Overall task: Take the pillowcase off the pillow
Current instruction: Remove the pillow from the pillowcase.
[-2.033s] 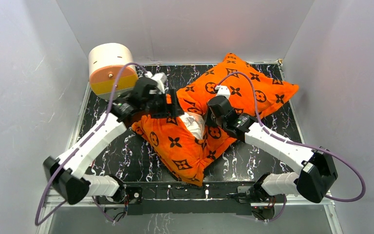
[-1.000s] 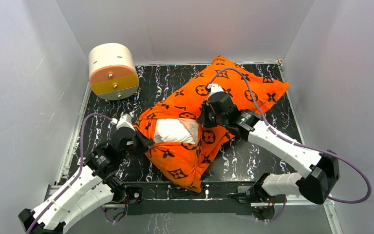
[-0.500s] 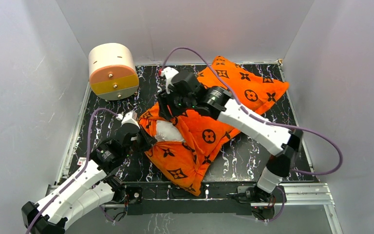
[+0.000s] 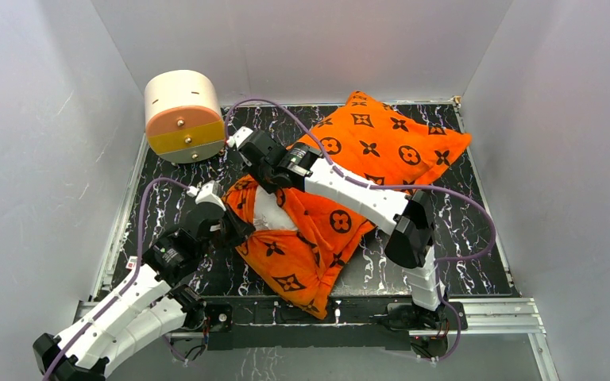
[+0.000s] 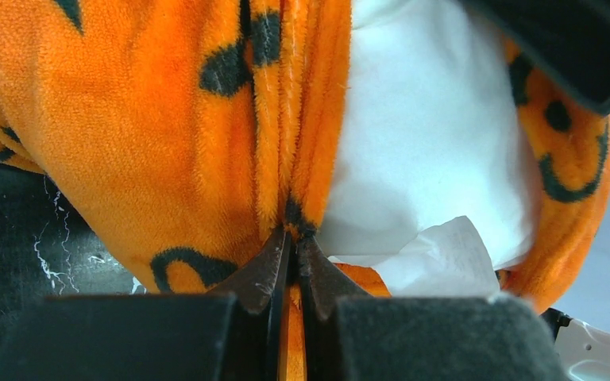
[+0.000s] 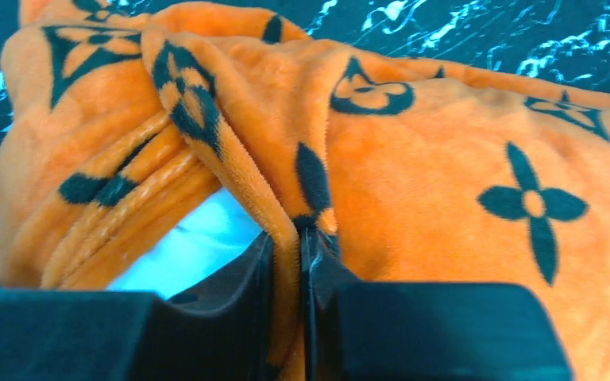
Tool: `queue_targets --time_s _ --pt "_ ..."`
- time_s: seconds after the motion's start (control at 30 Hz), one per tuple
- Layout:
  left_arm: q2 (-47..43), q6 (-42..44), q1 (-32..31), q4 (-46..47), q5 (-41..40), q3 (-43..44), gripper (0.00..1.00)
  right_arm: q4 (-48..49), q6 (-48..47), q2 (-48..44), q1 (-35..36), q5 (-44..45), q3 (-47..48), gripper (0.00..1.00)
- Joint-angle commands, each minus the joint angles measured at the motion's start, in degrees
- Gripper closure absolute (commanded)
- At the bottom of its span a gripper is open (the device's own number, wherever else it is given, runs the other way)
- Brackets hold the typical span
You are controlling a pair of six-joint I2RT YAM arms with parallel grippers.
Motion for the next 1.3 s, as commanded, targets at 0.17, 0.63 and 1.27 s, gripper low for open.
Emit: queue_targets --time_s 0.17,0.63,1.27 --pt "-2.53 -2.07 0.20 -10.13 -6.27 -0.21 1.00 8.60 -0.60 -6.34 -3.41 22.73 -1.84 1.00" --pt "-0.19 8.75 0.17 -12.40 -10.66 9.98 0.72 24.70 25.95 -16.78 -12.62 -9.38 -45.04 1.00" --pt "31.14 26.92 8.52 -18.06 -2.98 35.97 0.36 28.16 32.68 -24.65 -12.44 -10.11 -54.68 1.00"
